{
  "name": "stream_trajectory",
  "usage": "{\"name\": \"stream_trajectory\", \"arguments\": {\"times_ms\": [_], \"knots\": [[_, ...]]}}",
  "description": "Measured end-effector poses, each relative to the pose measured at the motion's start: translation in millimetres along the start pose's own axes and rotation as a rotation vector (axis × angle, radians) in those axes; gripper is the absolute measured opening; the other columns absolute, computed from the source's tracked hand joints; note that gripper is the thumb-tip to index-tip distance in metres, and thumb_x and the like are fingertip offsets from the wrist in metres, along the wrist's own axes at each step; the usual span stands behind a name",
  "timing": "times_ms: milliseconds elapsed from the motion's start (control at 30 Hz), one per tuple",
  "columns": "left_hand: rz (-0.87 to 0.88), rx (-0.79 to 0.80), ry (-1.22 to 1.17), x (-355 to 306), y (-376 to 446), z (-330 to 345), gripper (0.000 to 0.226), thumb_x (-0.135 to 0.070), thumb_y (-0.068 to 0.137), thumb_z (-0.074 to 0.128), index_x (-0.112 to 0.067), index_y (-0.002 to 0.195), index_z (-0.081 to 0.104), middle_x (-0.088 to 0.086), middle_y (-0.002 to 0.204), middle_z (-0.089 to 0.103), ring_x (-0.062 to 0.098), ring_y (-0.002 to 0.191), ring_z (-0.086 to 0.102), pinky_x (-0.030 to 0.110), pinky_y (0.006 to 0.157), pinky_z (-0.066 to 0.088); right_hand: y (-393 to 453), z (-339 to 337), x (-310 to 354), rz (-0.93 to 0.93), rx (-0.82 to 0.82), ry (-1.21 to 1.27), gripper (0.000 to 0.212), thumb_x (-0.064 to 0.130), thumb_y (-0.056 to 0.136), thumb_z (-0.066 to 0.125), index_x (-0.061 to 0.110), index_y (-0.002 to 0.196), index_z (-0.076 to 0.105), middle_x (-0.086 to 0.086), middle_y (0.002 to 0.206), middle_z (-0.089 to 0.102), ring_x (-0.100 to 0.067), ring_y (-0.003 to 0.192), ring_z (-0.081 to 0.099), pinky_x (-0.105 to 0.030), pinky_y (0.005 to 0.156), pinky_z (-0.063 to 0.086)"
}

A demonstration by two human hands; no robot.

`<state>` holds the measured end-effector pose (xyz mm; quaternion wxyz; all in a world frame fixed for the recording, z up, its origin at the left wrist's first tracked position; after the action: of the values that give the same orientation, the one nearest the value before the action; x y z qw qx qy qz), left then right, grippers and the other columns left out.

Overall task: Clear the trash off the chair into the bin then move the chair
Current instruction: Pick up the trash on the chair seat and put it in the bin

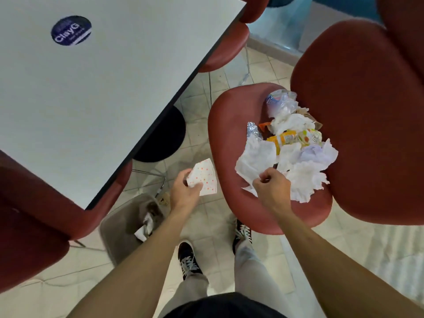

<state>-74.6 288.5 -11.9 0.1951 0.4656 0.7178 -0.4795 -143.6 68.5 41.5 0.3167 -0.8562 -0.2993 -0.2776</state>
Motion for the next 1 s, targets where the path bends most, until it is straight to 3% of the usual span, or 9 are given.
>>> {"name": "stream_trajectory", "arguments": {"times_ms": [100,233,433,567,667,767,900,1000], "knots": [[-0.038,-0.054,0.002,31.5,-8.0,-44.6,0.045,-0.014,0.079,0.070,-0.028,0.120,0.058,-0.007,0.113,0.062,0.010,0.097,0.055,0.027,0.080,0.048,-28.8,34.3,14.3,-0.065,0.108,-0.029,0.008,0.005,0.079,0.057,0.012,0.077,0.060,-0.002,0.073,0.063,-0.019,0.069,0.059,-0.025,0.057,0.046],[-0.147,-0.142,-0.012,78.7,-19.9,-100.1,0.045,-0.018,0.081,0.071,-0.029,0.123,0.059,-0.002,0.121,0.063,0.017,0.107,0.057,0.031,0.088,0.049,-65.0,84.1,32.9,-0.156,0.317,-0.112,0.014,0.004,0.080,0.058,0.012,0.086,0.068,-0.001,0.078,0.068,-0.020,0.074,0.063,-0.026,0.065,0.050],[-0.217,-0.262,0.006,141.2,-44.0,-162.9,0.044,-0.018,0.079,0.070,-0.027,0.121,0.058,-0.007,0.109,0.062,0.015,0.098,0.056,0.028,0.079,0.044,-115.2,155.4,48.5,-0.186,0.599,-0.252,0.019,0.006,0.081,0.057,0.016,0.091,0.070,0.000,0.081,0.064,-0.018,0.076,0.060,-0.023,0.063,0.045],[-0.265,-0.323,0.081,171.7,-56.3,-189.0,0.045,-0.022,0.076,0.071,-0.032,0.118,0.057,0.000,0.114,0.066,0.025,0.102,0.060,0.041,0.084,0.053,-145.6,190.3,53.8,-0.206,0.712,-0.330,0.023,0.008,0.085,0.059,0.012,0.105,0.069,-0.004,0.099,0.067,-0.016,0.087,0.060,-0.022,0.072,0.045],[-0.290,-0.308,0.098,182.8,-61.1,-197.1,0.050,-0.028,0.077,0.072,-0.031,0.124,0.055,0.004,0.115,0.065,0.028,0.102,0.060,0.044,0.085,0.053,-160.1,209.4,55.1,-0.178,0.753,-0.307,0.024,0.010,0.084,0.060,0.015,0.107,0.067,-0.003,0.094,0.063,-0.019,0.084,0.060,-0.025,0.070,0.047],[-0.271,-0.253,0.138,182.4,-61.2,-195.7,0.055,-0.034,0.078,0.072,-0.026,0.129,0.053,0.007,0.117,0.063,0.029,0.106,0.059,0.045,0.090,0.050,-164.9,217.9,50.4,-0.153,0.747,-0.270,0.035,0.017,0.085,0.063,0.024,0.119,0.061,0.001,0.105,0.060,-0.017,0.090,0.060,-0.024,0.071,0.045],[-0.236,-0.190,0.142,172.7,-58.4,-183.8,0.052,-0.033,0.081,0.071,-0.025,0.130,0.055,0.004,0.123,0.062,0.026,0.113,0.057,0.038,0.094,0.047,-157.9,207.6,45.7,-0.196,0.709,-0.295,0.028,0.016,0.088,0.060,0.023,0.114,0.064,0.001,0.106,0.064,-0.015,0.091,0.060,-0.024,0.073,0.046],[-0.216,-0.111,0.142,158.4,-53.9,-163.9,0.050,-0.032,0.083,0.071,-0.026,0.129,0.056,-0.004,0.101,0.063,0.022,0.104,0.060,0.035,0.091,0.048,-139.2,188.0,36.6,-0.150,0.675,-0.311,0.029,0.018,0.089,0.061,0.020,0.119,0.062,0.000,0.107,0.061,-0.014,0.087,0.058,-0.022,0.071,0.043]]}}
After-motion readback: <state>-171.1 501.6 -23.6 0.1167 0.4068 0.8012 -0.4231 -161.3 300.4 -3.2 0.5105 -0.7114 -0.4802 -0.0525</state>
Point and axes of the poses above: each hand's wrist, its own y-axis towards the middle knuckle, its own z-axis out of the palm, x = y × z, the point moved 3 cm from there along y, towards the middle knuckle
